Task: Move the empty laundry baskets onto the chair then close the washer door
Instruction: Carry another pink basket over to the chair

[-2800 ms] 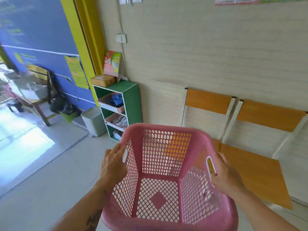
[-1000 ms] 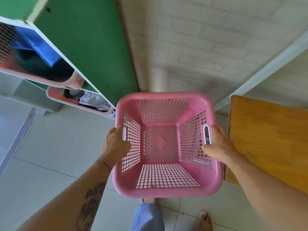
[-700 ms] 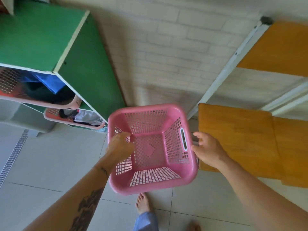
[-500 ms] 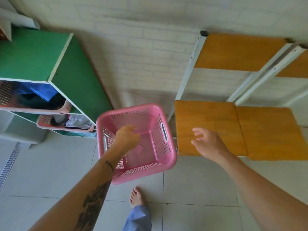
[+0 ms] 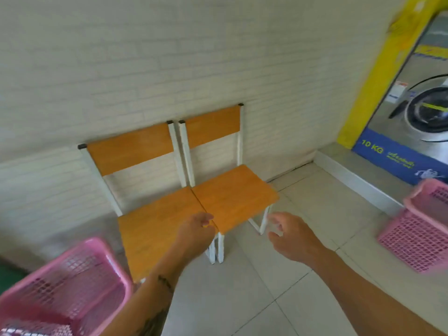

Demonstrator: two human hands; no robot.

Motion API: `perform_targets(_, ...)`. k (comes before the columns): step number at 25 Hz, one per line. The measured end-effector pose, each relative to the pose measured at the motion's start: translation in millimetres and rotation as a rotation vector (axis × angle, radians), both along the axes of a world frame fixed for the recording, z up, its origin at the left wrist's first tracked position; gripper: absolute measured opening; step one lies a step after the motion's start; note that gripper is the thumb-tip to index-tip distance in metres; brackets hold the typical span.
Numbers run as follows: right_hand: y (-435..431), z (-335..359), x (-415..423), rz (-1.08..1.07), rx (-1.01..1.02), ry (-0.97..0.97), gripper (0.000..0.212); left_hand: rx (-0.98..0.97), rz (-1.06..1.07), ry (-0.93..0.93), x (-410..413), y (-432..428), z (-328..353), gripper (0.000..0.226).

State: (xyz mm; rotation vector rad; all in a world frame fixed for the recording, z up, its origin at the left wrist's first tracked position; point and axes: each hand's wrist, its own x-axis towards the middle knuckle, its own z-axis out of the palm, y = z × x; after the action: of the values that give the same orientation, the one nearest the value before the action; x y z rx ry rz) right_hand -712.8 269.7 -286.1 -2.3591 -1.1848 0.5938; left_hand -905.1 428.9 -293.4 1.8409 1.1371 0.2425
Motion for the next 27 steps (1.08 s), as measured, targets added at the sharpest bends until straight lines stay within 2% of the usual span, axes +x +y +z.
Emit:
perform_targets(9, -195, 34, 197, -0.463, 0.064, -0.096, 0.050, 0.067, -0.491, -0.030, 288, -113, 45, 0.032)
perform_targets(15, -261, 35, 341, -0.700, 0.053, -0.121, 0.050, 0.062, -0.684, -0.092, 480, -156, 45, 0.029)
perform_targets(21, -321, 38, 469, -0.992, 0.123, -0.155, 0.037, 0.137, -0.928, -0.035, 659, -202, 55, 0.043)
perform_targets(24, -365, 20, 531, -1.070, 0.136, -0.161, 0.027, 0.192, -1.002, 0.007, 736, -246, 47, 0.045)
perform_targets(27, -409, 4, 599, -1.102, 0.127, -0.152, 0.033, 0.232, -1.075, -0.004, 803, -296, 40, 0.037)
